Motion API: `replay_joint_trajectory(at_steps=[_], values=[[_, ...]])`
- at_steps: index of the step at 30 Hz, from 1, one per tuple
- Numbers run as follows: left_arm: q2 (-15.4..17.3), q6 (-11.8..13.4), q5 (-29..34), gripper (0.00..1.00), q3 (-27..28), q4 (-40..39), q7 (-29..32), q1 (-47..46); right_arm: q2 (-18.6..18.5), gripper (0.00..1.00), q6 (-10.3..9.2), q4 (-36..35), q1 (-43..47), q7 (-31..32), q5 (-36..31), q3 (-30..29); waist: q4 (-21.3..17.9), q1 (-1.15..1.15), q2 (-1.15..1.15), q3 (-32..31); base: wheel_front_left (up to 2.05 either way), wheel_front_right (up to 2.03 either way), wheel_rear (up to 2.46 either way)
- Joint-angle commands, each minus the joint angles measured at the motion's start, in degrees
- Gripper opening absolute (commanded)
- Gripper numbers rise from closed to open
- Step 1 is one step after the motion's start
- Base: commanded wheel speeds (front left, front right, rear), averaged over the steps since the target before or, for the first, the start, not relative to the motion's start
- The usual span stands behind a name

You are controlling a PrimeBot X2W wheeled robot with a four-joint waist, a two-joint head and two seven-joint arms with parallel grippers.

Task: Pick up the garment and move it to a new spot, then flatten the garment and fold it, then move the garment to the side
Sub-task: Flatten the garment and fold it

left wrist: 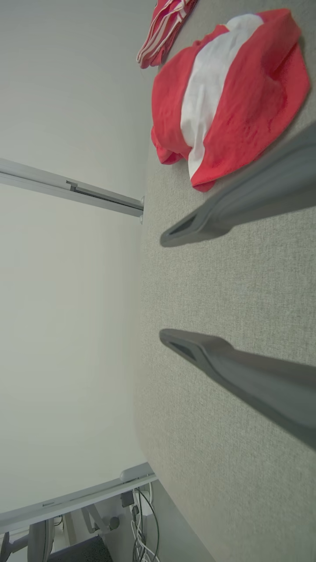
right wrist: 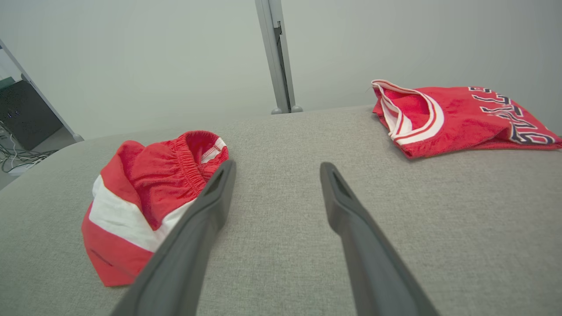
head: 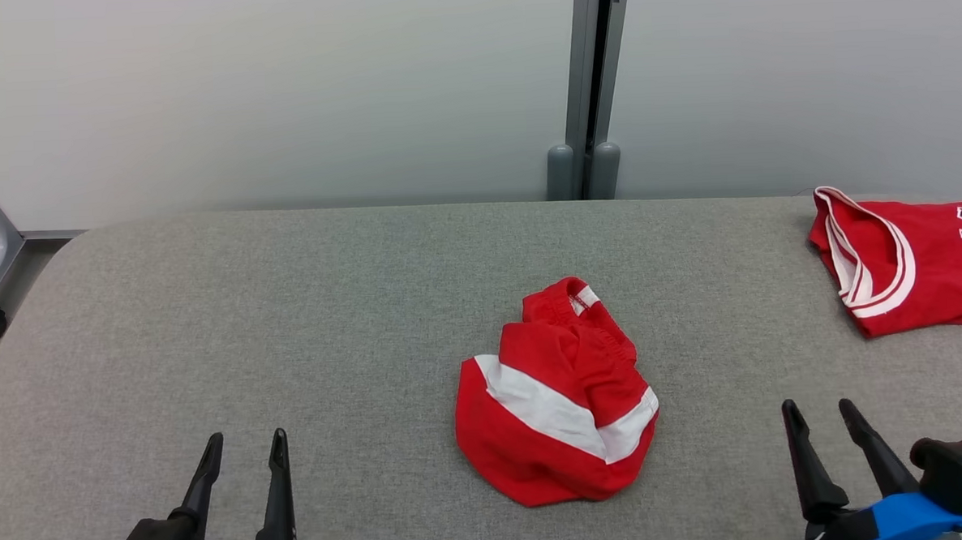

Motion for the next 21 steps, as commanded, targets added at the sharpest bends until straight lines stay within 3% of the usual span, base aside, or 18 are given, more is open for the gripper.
replay_joint_trajectory(at_steps=[1, 6, 15, 21], values=[[0.04, 0.19, -0.24, 1.00, 0.28, -0.19, 0.00, -0.85, -0.07, 1.00, 0.03, -0.30, 0.09, 0.25, -0.51, 0.46, 0.04, 0.00, 0.00, 0.05, 0.00, 0.00, 0.00], [-0.18, -0.18, -0.80, 1.00, 0.09, -0.29, 0.05, -1.58, -0.06, 1.00, 0.03, 0.33, -4.63, 5.43, 0.42, 4.85, 0.65, 0.00, 0.00, 0.65, 0.00, 0.00, 0.00], [-1.04, -0.88, -0.84, 1.00, -1.00, -0.59, -0.02, -3.63, -0.86, 1.00, 0.03, 11.40, -18.91, 25.34, 4.91, 8.42, 5.65, 0.00, 0.00, 3.38, 0.00, 0.00, 0.00], [-1.23, -1.28, -0.56, 1.00, -1.27, -0.98, -0.25, -4.96, -3.62, 1.00, 0.03, 17.78, -23.93, 27.00, 4.95, 7.65, 9.06, 0.00, 0.00, 5.44, 0.00, 0.00, 0.00]])
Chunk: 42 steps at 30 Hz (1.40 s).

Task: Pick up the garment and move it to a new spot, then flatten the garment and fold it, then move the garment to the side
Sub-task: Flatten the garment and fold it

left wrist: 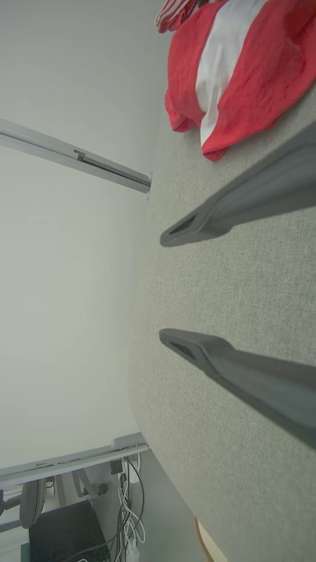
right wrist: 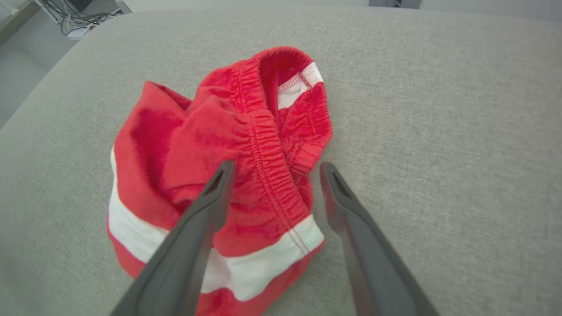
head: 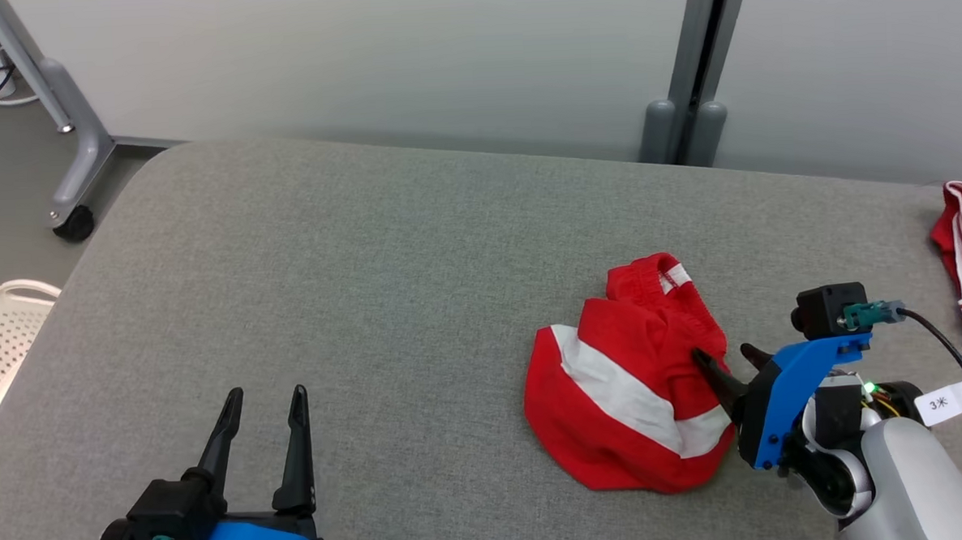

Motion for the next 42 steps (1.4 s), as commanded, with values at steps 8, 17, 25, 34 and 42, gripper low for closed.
replay_joint_trajectory(at_steps=[8, 17, 25, 34, 42], values=[[-0.46, -0.30, -0.09, 1.00, 0.36, 0.36, -0.52, -1.46, -2.47, 1.00, 0.03, 2.53, -0.44, 2.52, 5.35, 6.66, 1.84, -0.01, -0.01, 1.71, 0.00, 0.00, 0.00], [-0.55, -0.52, -0.48, 1.00, 0.51, 0.33, -0.68, -1.25, -5.38, 0.45, 0.03, -0.02, 0.55, 5.23, 9.91, 14.54, 1.36, -0.01, -0.01, 1.59, 0.00, 0.00, 0.00], [-0.77, -1.04, -0.50, 1.00, 0.07, 0.47, -0.73, -2.34, -5.91, 0.00, 0.03, 3.44, -3.94, 2.96, 11.75, 18.85, 2.60, -0.01, -0.01, 2.86, 0.00, 0.00, 0.00], [-0.20, -0.63, -0.64, 1.00, 0.41, 0.34, -0.79, -1.68, -7.10, 0.00, 0.03, -1.06, -9.34, -8.20, 12.95, 18.93, 2.91, -0.01, -0.01, 1.50, 0.00, 0.00, 0.00], [0.37, -0.12, -0.59, 1.00, 0.41, -0.87, -0.74, -0.62, -6.73, 0.00, 0.02, -12.96, -12.08, -12.60, 14.40, 14.51, 1.02, -0.01, -0.01, -0.33, 0.00, 0.00, 0.00]])
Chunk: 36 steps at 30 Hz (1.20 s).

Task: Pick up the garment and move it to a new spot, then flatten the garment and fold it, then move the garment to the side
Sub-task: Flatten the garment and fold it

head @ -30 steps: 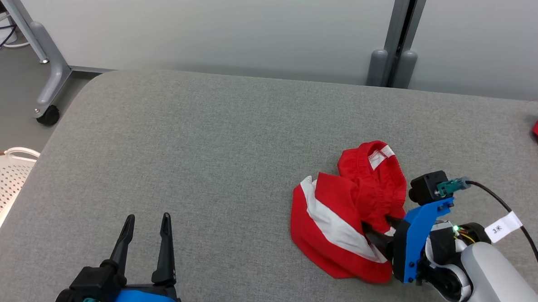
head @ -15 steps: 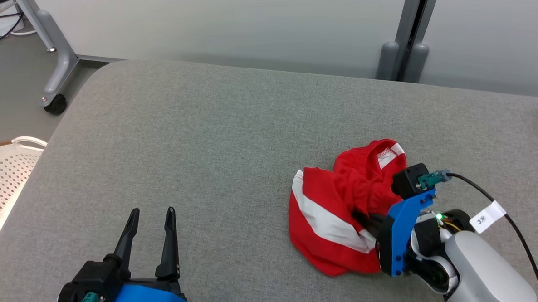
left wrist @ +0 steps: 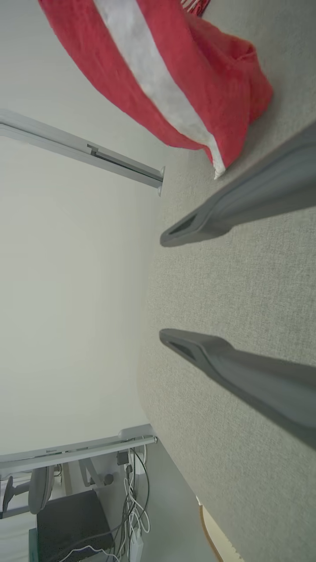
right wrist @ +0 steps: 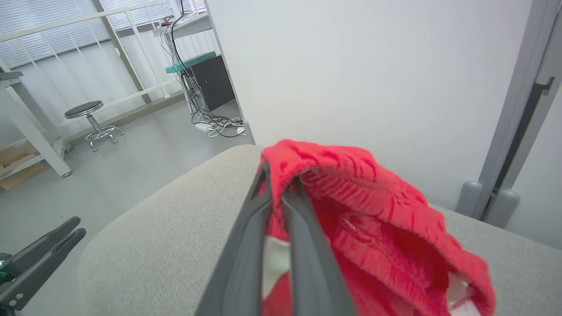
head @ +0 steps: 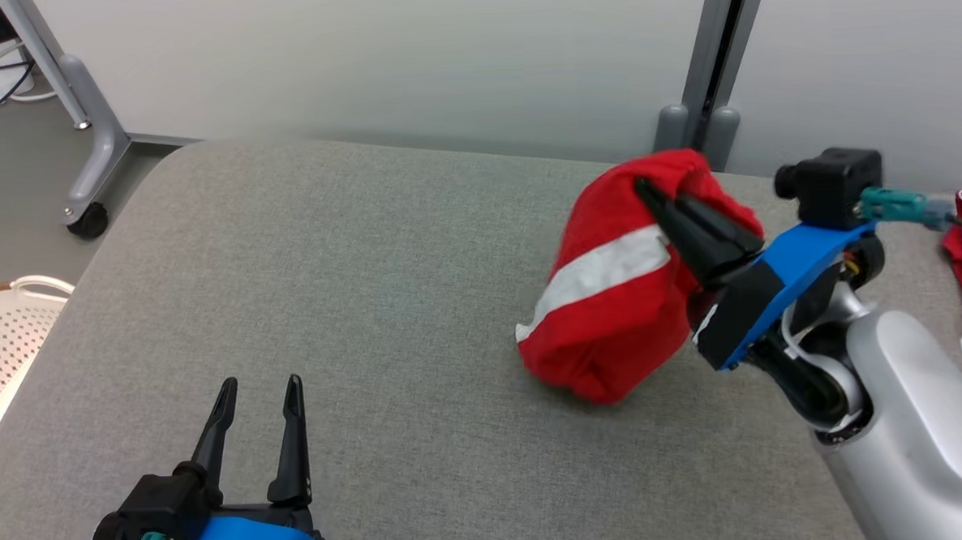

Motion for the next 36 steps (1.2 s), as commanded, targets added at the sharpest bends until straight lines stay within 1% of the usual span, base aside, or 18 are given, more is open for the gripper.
replay_joint_trajectory(at_steps=[1, 5, 9, 12, 13, 14, 15, 16, 19, 21, 24, 27, 28, 29, 30, 32, 36], values=[[0.26, 0.22, 0.12, 1.00, -0.02, -0.32, -0.19, 0.26, -0.63, 0.00, 0.02, -1.95, -1.23, -0.38, -0.83, -1.20, -0.60, 0.00, 0.00, -0.56, 0.00, 0.00, 0.00], [0.41, 0.36, 0.35, 1.00, -0.46, -0.90, 0.07, 0.63, -1.93, 0.00, 0.01, -6.06, -0.94, 0.58, -5.40, -5.32, -1.05, 0.00, 0.00, -1.36, 0.00, 0.00, 0.00], [0.37, 0.38, 0.58, 1.00, -1.14, -1.28, 0.40, 0.92, -2.67, 0.00, 0.01, -10.21, 0.55, 3.24, -14.12, -13.20, -0.88, 0.00, 0.00, -2.09, 0.00, 0.00, 0.00], [0.45, 0.47, 0.56, 1.00, -1.56, -1.67, 0.46, 1.17, -3.26, 0.00, 0.02, -15.11, 2.14, 6.64, -21.64, -19.10, -0.44, 0.00, 0.00, -2.55, 0.00, 0.00, 0.00], [0.45, 0.47, 0.56, 1.00, -1.56, -1.67, 0.46, 1.17, -3.26, 0.00, 0.02, -15.11, 2.14, 6.64, -21.64, -19.10, -0.44, 0.00, 0.00, -2.55, 0.00, 0.00, 0.00], [0.45, 0.50, 0.52, 1.00, -1.67, -1.82, 0.43, 1.21, -2.64, 0.00, 0.02, -17.27, 2.38, 7.49, -23.56, -20.59, -0.26, 0.00, 0.00, -2.59, 0.00, 0.00, 0.00], [0.56, 0.48, 0.52, 1.00, -1.78, -2.04, 0.43, 1.32, -1.64, 0.00, 0.02, -20.92, 3.59, 9.57, -26.97, -22.31, 0.09, 0.00, 0.00, -2.58, 0.00, 0.00, 0.00], [0.56, 0.48, 0.52, 1.00, -1.78, -2.04, 0.43, 1.32, -1.64, 0.00, 0.02, -20.92, 3.59, 9.57, -26.97, -22.31, 0.09, 0.00, 0.00, -2.58, 0.00, 0.00, 0.00], [0.61, 0.52, 0.46, 1.00, -1.87, -2.40, 0.38, 1.34, 0.15, 0.00, 0.02, -23.61, 5.75, 12.47, -28.51, -21.41, 0.45, 0.00, 0.00, -2.31, 0.00, 0.00, 0.00], [0.53, 0.50, 0.41, 1.00, -1.96, -2.49, 0.33, 1.16, 1.49, 0.00, 0.02, -22.45, 7.59, 13.99, -28.32, -19.13, 0.70, 0.00, 0.00, -1.94, 0.00, 0.00, 0.00], [0.36, 0.31, 0.27, 1.00, -2.07, -2.46, 0.28, 0.55, 4.09, 0.00, 0.01, -16.47, 10.25, 14.85, -26.45, -14.45, 0.91, 0.00, 0.00, -1.22, 0.00, 0.00, 0.00], [0.17, 0.00, 0.28, 1.00, -2.30, -2.33, 0.22, -0.31, 6.31, 0.00, 0.01, -7.31, 11.03, 13.51, -24.57, -10.51, 1.20, 0.00, 0.00, -0.40, 0.00, 0.00, 0.00], [0.09, -0.01, 0.33, 1.00, -2.43, -2.27, 0.22, -0.58, 7.09, 0.17, 0.02, -4.44, 11.08, 13.05, -23.84, -9.71, 1.33, 0.00, 0.00, -0.17, 0.00, 0.00, 0.00], [0.01, -0.15, 0.38, 1.00, -2.59, -2.16, 0.24, -0.89, 7.79, 0.93, 0.02, -2.00, 10.99, 12.54, -23.08, -9.01, 1.55, 0.00, 0.00, 0.11, 0.00, 0.00, 0.00], [-0.03, -0.16, 0.43, 1.00, -2.71, -2.04, 0.24, -1.19, 8.27, 1.00, 0.02, -0.20, 10.59, 11.71, -22.83, -8.22, 1.68, 0.00, 0.00, 0.26, 0.00, 0.00, 0.00], [-0.09, -0.28, 0.55, 1.00, -2.91, -1.83, 0.21, -1.59, 8.94, 1.00, 0.01, 2.84, 10.60, 10.80, -21.72, -6.81, 1.80, 0.00, 0.00, 0.45, 0.00, 0.00, 0.00], [-0.24, -0.26, 0.68, 1.00, -3.21, -1.51, 0.16, -1.87, 9.42, 1.00, 0.01, 5.53, 12.13, 8.09, -21.27, -5.83, 1.68, 0.00, 0.00, 0.32, 0.00, 0.00, 0.00]])
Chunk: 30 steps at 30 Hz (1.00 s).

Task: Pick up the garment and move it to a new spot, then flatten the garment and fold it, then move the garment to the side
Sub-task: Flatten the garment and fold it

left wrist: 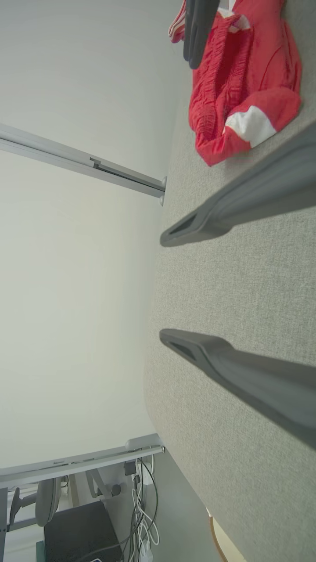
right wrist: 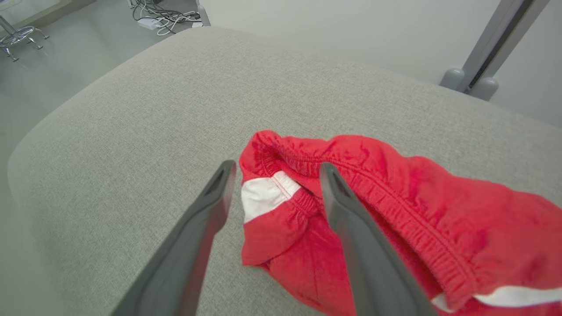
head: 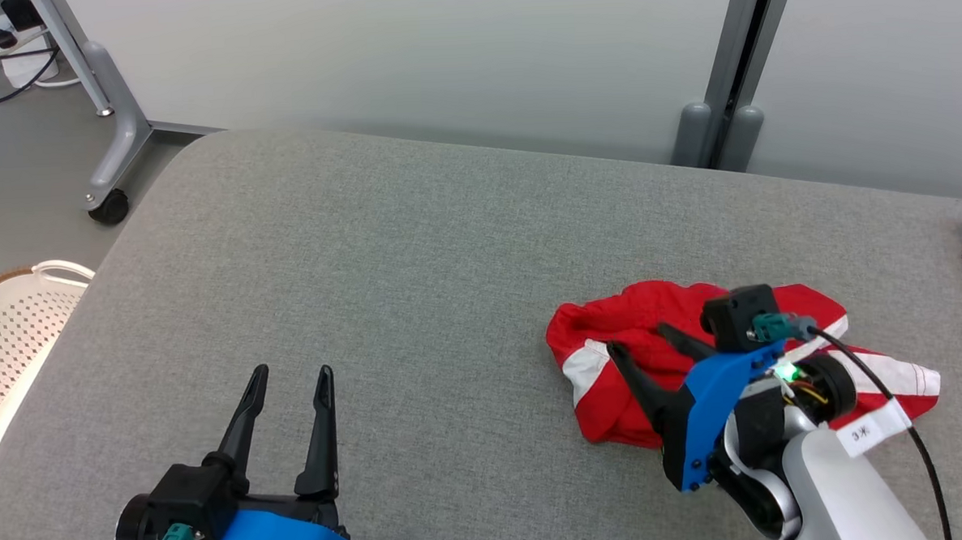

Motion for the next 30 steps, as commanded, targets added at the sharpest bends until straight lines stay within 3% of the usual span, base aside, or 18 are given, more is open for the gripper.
replay_joint_trajectory(at_steps=[1, 6, 14, 19, 24, 30], values=[[-0.18, -0.15, 0.16, 1.00, -0.23, 0.19, -0.21, -0.66, 0.08, 1.00, 0.01, 0.40, 1.97, -0.78, -0.21, -0.44, -0.20, 0.00, 0.00, -0.15, 0.00, 0.00, 0.00], [-0.22, -0.23, 0.15, 1.00, -0.31, 0.28, -0.35, -0.43, 0.24, 1.00, 0.02, -2.45, 7.19, -6.62, -1.57, -2.86, -1.63, 0.00, 0.00, -0.68, 0.00, 0.00, 0.00], [-0.13, -0.01, 0.17, 1.00, -0.08, 0.31, -0.45, 0.07, 0.28, 1.00, 0.01, -11.26, 15.47, -24.23, -5.62, -7.79, -4.64, 0.00, 0.00, -1.43, 0.00, 0.00, 0.00], [0.03, 0.32, -0.27, 1.00, 0.39, 0.73, -0.51, 0.68, 0.28, 1.00, 0.01, -12.45, 19.18, -31.83, -6.82, -13.61, -6.06, 0.00, 0.00, -2.04, 0.00, 0.00, 0.00], [0.47, 0.76, -0.82, 1.00, 1.72, 1.06, -0.63, 1.97, 0.31, 1.00, 0.01, -12.09, 20.84, -34.34, -6.31, -19.32, -8.13, 0.00, 0.00, -2.84, 0.00, 0.00, 0.00], [0.54, 1.00, -1.42, 1.00, 3.08, 1.25, -0.69, 3.91, 0.29, 1.00, 0.01, -11.41, 21.80, -32.83, -6.17, -21.35, -10.73, 0.00, 0.00, -4.17, 0.00, 0.00, 0.00]])
